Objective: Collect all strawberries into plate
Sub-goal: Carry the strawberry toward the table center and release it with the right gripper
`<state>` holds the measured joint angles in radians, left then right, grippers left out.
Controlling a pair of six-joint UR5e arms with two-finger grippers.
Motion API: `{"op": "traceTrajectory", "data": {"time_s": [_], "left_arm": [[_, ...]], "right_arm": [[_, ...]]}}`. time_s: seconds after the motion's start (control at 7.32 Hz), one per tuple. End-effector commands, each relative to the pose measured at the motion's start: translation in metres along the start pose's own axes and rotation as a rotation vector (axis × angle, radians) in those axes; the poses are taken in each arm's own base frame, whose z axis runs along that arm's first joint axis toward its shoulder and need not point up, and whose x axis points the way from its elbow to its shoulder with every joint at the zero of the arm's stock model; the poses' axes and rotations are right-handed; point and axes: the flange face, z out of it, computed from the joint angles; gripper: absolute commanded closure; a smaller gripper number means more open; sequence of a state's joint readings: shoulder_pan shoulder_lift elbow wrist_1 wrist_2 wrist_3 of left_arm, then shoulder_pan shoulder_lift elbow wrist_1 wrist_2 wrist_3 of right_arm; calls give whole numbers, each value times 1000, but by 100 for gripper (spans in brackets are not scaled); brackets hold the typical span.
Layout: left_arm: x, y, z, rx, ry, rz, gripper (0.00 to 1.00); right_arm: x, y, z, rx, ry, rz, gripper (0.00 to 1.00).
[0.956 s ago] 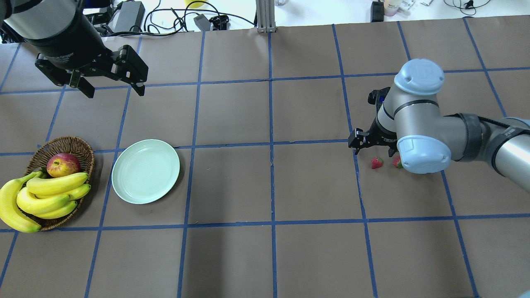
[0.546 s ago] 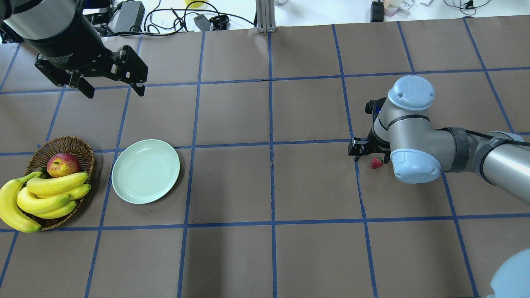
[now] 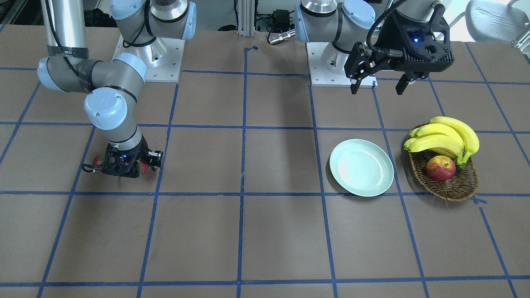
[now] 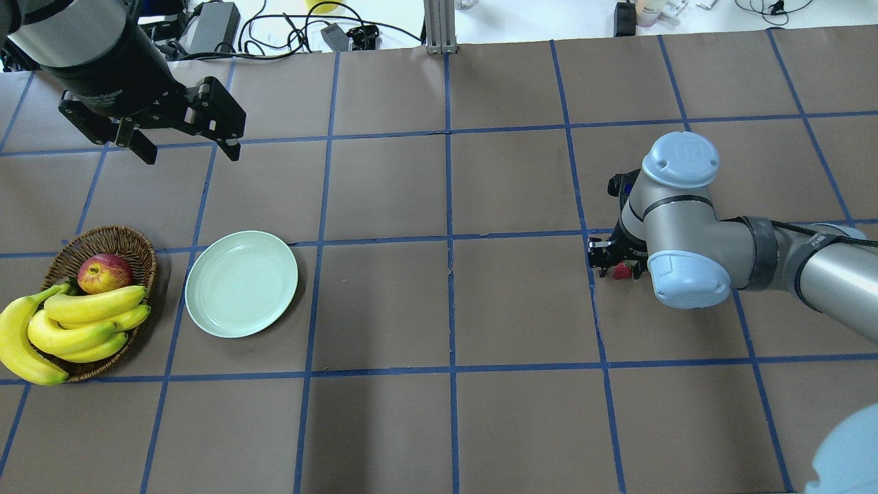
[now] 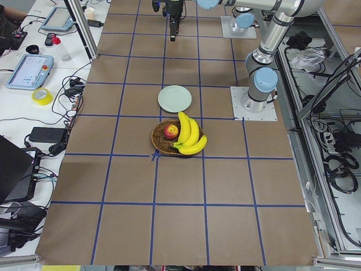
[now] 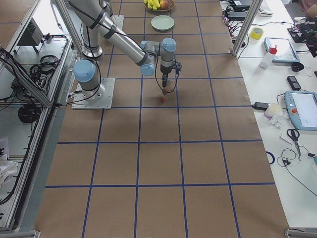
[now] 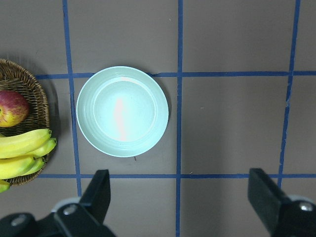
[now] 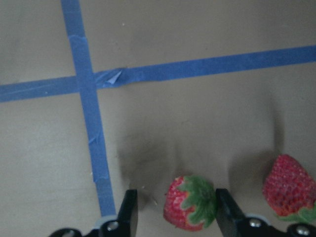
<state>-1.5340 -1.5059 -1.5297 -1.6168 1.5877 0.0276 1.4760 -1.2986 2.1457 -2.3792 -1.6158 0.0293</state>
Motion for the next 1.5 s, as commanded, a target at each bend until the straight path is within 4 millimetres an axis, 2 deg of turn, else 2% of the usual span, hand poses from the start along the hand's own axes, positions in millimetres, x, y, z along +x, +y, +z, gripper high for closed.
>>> {"op": "traceTrajectory", "data": {"time_s": [0.0,0.27,0.41,0.68,0.82,0.96,1.23,1.37], "left_arm": [[0,0,0,0,0,0,0],[0,0,1,0,2,0,0],[0,0,1,0,2,0,0],[0,0,1,0,2,0,0],[0,0,1,0,0,0,0],[0,0,0,1,0,1,0],[0,0,-1,1,-2,6,0],[-1,0,0,0,-2,5,0]], "right_arm": [[5,-3,-6,10,-4,14,100],[-4,-13,-27,25,-26,53,100],[-38,-11,-40,13,-88,115,100],[-132,3,-64,38,-154,170,100],[-168,10,-70,27,-198,207,100],[-200,14,-66,11,-212,224,100],[-281,19,-48,-6,-215,232,100],[-313,17,-51,-12,-248,219,100]]}}
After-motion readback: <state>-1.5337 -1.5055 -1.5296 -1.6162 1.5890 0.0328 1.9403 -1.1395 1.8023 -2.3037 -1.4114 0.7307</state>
